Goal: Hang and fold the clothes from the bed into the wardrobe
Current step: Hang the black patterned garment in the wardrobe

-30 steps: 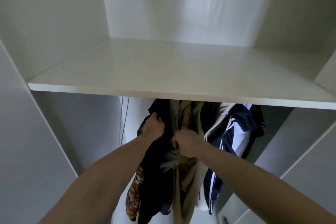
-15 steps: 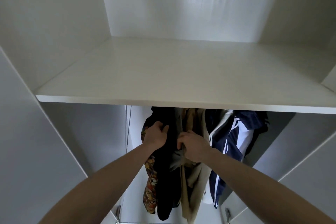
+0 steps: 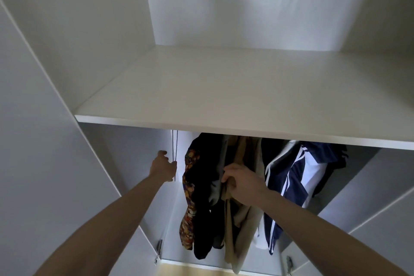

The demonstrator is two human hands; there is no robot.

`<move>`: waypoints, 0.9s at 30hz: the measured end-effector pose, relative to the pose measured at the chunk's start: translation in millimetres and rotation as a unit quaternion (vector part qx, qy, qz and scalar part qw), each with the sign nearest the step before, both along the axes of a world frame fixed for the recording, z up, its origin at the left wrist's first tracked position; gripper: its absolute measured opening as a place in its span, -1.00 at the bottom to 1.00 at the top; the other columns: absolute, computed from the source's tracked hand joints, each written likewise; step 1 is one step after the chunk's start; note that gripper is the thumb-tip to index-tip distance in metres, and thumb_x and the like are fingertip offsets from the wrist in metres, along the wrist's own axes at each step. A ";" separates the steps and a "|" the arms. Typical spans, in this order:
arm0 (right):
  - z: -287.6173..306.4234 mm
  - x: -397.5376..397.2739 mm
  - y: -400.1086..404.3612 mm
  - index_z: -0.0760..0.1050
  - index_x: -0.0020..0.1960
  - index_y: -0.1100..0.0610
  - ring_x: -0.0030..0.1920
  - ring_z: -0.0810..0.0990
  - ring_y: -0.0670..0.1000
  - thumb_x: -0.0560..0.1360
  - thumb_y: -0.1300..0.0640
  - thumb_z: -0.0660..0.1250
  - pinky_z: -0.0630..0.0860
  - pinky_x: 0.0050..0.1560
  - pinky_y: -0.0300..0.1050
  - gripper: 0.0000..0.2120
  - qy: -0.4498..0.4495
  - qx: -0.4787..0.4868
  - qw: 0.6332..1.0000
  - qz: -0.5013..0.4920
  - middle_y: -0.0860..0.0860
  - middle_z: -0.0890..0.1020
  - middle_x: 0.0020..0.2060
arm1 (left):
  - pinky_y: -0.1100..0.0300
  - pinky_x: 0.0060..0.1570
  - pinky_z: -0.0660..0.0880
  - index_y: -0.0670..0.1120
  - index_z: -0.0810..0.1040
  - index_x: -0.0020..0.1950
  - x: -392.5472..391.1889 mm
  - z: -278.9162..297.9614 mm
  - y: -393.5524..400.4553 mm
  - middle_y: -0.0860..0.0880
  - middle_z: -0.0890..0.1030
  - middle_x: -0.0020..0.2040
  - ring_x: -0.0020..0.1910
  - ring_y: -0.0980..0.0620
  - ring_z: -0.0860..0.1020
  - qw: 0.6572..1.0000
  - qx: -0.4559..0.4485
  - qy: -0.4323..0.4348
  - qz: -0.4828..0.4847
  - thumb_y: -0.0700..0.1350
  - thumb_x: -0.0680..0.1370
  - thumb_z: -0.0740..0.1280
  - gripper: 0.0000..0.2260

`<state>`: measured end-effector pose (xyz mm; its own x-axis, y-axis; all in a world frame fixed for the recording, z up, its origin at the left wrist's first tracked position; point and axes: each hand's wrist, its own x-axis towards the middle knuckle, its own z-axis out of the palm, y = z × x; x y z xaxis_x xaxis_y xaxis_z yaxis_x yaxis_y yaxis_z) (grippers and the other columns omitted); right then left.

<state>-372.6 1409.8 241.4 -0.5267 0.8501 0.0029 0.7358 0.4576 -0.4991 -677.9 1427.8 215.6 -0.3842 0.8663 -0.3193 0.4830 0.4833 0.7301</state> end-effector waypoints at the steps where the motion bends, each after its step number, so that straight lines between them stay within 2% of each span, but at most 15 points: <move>1: 1.0 0.7 -2.5 0.64 0.10 0.01 0.36 0.45 -0.08 0.54 0.21 0.29 0.31 0.30 -0.33 -0.77 0.007 -0.006 1.000 -0.003 -0.11 0.50 0.33 | 0.02 0.06 0.61 -0.08 0.41 0.26 1.5 2.3 0.2 -0.14 0.54 0.23 -0.02 -0.17 0.62 1.000 -0.019 -0.020 0.001 -0.12 0.61 0.28 -0.77; 3: 3.5 4.1 -7.7 0.65 0.11 0.01 0.37 0.45 -0.10 0.56 0.19 0.28 0.29 0.34 -0.33 -0.77 0.017 -0.007 1.000 0.001 -0.10 0.50 0.34 | 0.16 -0.20 0.62 -0.07 0.50 0.11 6.6 6.4 2.8 -0.20 0.65 0.09 -0.17 -0.11 0.64 0.999 -0.001 -0.029 0.040 -0.22 0.58 0.33 -0.87; 4: 4.8 6.8 -9.9 0.65 0.11 -0.01 0.37 0.45 -0.11 0.55 0.16 0.27 0.32 0.39 -0.27 -0.77 0.019 -0.008 1.000 0.004 -0.11 0.50 0.34 | 0.15 -0.27 0.62 -0.08 0.53 0.08 10.6 7.9 3.9 -0.20 0.68 0.06 -0.19 -0.10 0.65 0.998 0.019 -0.008 0.063 -0.25 0.57 0.34 -0.87; 5: 6.1 10.1 -12.0 0.64 0.10 -0.03 0.37 0.45 -0.10 0.54 0.11 0.26 0.37 0.41 -0.17 -0.77 0.024 -0.012 1.000 0.007 -0.12 0.50 0.33 | 0.09 -0.23 0.65 -0.10 0.56 0.08 15.2 14.0 2.9 -0.20 0.68 0.05 -0.16 -0.12 0.68 0.997 0.032 -0.018 0.072 -0.26 0.56 0.35 -0.87; 7: 8.9 17.4 -15.9 0.64 0.09 -0.03 0.34 0.50 -0.05 0.51 0.10 0.26 0.44 0.38 -0.04 -0.76 0.034 -0.019 0.999 0.008 -0.09 0.51 0.30 | -0.03 -0.03 0.68 -0.15 0.59 0.12 19.3 16.9 3.0 -0.19 0.69 0.03 -0.05 -0.18 0.70 0.997 0.040 -0.005 0.060 -0.29 0.53 0.33 -0.81; 9: 11.9 23.8 -20.3 0.65 0.08 0.04 0.29 0.54 0.01 0.51 0.19 0.30 0.47 0.34 -0.06 -0.79 0.041 -0.018 0.999 0.009 -0.03 0.54 0.26 | -0.02 0.04 0.65 -0.15 0.57 0.14 25.3 24.4 -1.0 -0.15 0.69 0.00 -0.03 -0.18 0.70 0.997 0.037 0.009 0.063 -0.34 0.50 0.32 -0.76; 12: 12.6 32.5 -28.7 0.65 0.04 0.10 0.26 0.57 0.00 0.52 0.25 0.33 0.47 0.29 -0.15 -0.82 0.053 -0.009 0.999 0.008 0.00 0.56 0.22 | 0.15 -0.21 0.57 -0.13 0.54 0.11 34.1 36.7 -9.9 -0.08 0.64 -0.11 -0.16 -0.09 0.66 0.995 0.061 -0.006 0.084 -0.36 0.51 0.32 -0.77; 14: 11.4 36.6 -36.0 0.66 0.02 0.07 0.23 0.59 -0.01 0.50 0.25 0.34 0.49 0.27 -0.12 -0.82 0.055 -0.005 0.998 0.008 -0.04 0.57 0.20 | 0.22 -0.34 0.52 -0.15 0.54 0.13 36.7 40.6 -14.5 -0.07 0.63 -0.11 -0.24 -0.02 0.64 0.992 0.080 -0.030 0.093 -0.37 0.54 0.30 -0.79; 16: 7.7 39.5 -43.5 0.66 -0.01 0.02 0.18 0.60 -0.06 0.47 0.24 0.36 0.51 0.27 -0.04 -0.81 0.057 -0.008 0.998 0.010 -0.13 0.55 0.16 | 0.16 -0.28 0.58 -0.16 0.56 0.15 36.7 43.0 -19.4 -0.12 0.66 -0.03 -0.16 -0.09 0.69 0.990 0.088 -0.046 0.102 -0.35 0.56 0.28 -0.79; 18: 4.1 41.2 -51.6 0.64 -0.02 -0.04 0.15 0.59 -0.12 0.46 0.18 0.37 0.49 0.31 -0.01 -0.83 0.058 -0.008 0.998 0.008 -0.22 0.52 0.12 | -0.01 -0.06 0.67 -0.16 0.57 0.15 36.9 42.2 -26.1 -0.12 0.67 -0.02 -0.06 -0.16 0.69 0.989 0.085 -0.059 0.105 -0.34 0.55 0.30 -0.79; 20: 0.6 43.8 -59.9 0.63 0.03 -0.04 0.18 0.56 -0.14 0.50 0.17 0.36 0.46 0.31 -0.17 -0.83 0.059 -0.019 0.998 0.007 -0.23 0.50 0.14 | -0.06 0.03 0.67 -0.17 0.56 0.16 41.4 39.2 -37.5 -0.08 0.64 -0.09 -0.10 -0.15 0.69 0.987 0.087 -0.071 0.113 -0.31 0.58 0.28 -0.81; 22: -4.2 47.5 -69.7 0.64 0.08 0.02 0.19 0.53 -0.16 0.53 0.23 0.36 0.36 0.20 -0.47 -0.81 0.075 -0.044 0.996 0.003 -0.19 0.50 0.15 | 0.05 -0.16 0.65 -0.18 0.55 0.16 48.4 37.7 -52.7 -0.06 0.61 -0.11 -0.22 -0.12 0.65 0.983 0.102 -0.083 0.125 -0.27 0.64 0.23 -0.84; 23: -7.4 49.4 -75.1 0.64 0.08 0.04 0.18 0.52 -0.17 0.54 0.25 0.35 0.31 0.16 -0.55 -0.80 0.086 -0.053 0.995 -0.001 -0.17 0.51 0.14 | 0.10 -0.27 0.61 -0.18 0.54 0.15 52.2 39.3 -60.3 -0.07 0.61 -0.12 -0.27 -0.11 0.62 0.980 0.115 -0.092 0.132 -0.24 0.66 0.22 -0.86; 25: -15.0 52.2 -86.6 0.64 0.05 0.02 0.14 0.53 -0.17 0.55 0.26 0.35 0.33 0.16 -0.54 -0.81 0.106 -0.066 0.992 -0.008 -0.15 0.52 0.11 | 0.16 -0.39 0.55 -0.18 0.55 0.13 56.3 44.4 -70.1 -0.07 0.61 -0.13 -0.35 -0.07 0.56 0.975 0.142 -0.094 0.141 -0.21 0.67 0.22 -0.87; 27: -24.5 54.6 -98.0 0.59 0.00 -0.09 0.11 0.58 -0.14 0.55 0.24 0.33 0.46 0.21 -0.33 -0.78 0.117 -0.083 0.990 -0.012 -0.15 0.53 0.09 | 0.19 -0.47 0.52 -0.18 0.55 0.11 56.8 53.4 -72.4 -0.06 0.62 -0.13 -0.40 -0.03 0.54 0.974 0.158 -0.079 0.140 -0.19 0.68 0.23 -0.88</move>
<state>-318.0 1311.9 216.9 -0.5077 0.8613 -0.0188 0.6005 0.3381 -0.7246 -621.1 1355.4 269.0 -0.5869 0.7996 -0.1271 0.2349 0.3184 0.9184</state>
